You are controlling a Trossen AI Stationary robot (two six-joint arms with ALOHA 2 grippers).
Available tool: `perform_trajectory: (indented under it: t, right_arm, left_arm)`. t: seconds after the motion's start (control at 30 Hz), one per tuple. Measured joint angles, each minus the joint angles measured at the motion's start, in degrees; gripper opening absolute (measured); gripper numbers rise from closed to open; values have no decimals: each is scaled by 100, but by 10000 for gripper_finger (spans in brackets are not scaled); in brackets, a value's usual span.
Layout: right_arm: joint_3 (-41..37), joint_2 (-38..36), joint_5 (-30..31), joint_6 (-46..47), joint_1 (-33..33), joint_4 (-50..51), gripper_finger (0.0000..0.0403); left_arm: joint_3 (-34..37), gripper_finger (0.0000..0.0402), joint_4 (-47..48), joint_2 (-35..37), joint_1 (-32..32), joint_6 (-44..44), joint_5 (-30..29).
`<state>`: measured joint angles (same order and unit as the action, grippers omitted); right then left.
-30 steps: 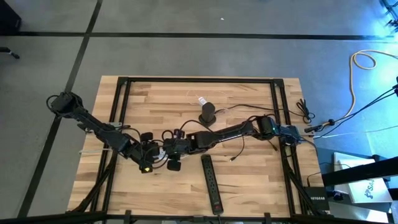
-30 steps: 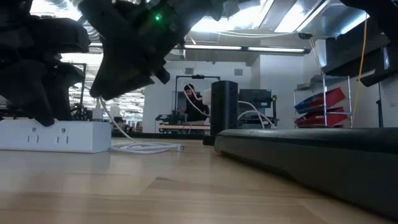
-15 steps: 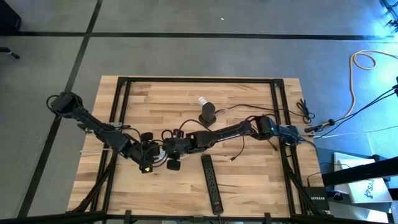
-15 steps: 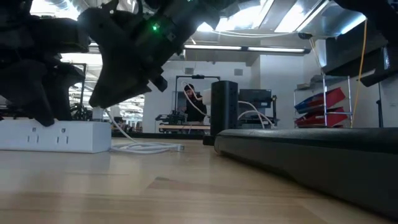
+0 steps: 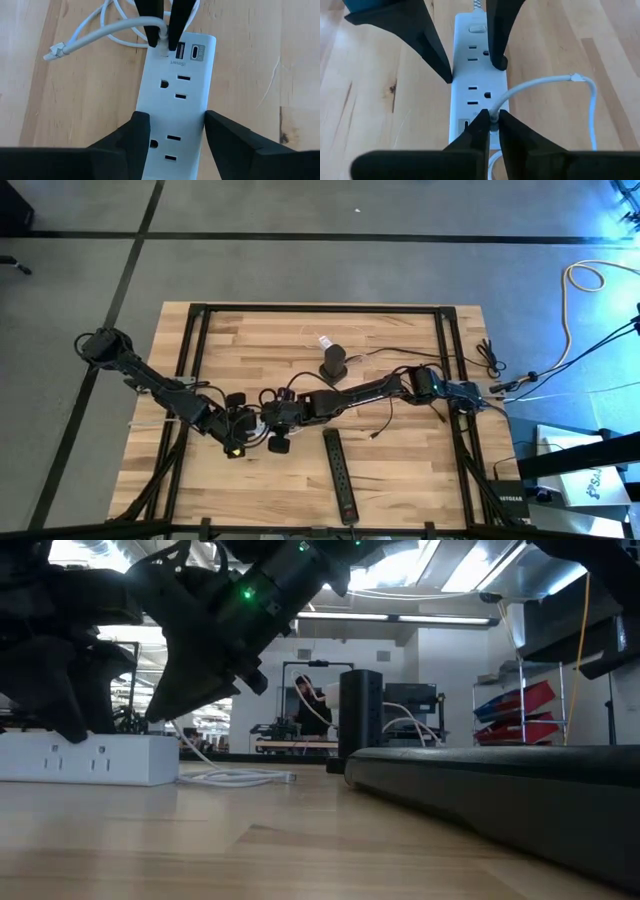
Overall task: Insert USB
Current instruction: Insert the white USB cable into the white outlet extension
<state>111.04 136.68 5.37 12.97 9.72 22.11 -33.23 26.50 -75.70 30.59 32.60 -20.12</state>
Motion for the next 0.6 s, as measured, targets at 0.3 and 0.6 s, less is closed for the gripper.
perform_trajectory:
  t: [0.3,0.6]
  right_arm:
    - [4,-11,159,-125,4,50,2]
    - [11,-2,105,-74,7,145,1]
  left_arm:
    - [-2,170,20,0,0,9,2]
    - [-2,170,22,0,0,16,2]
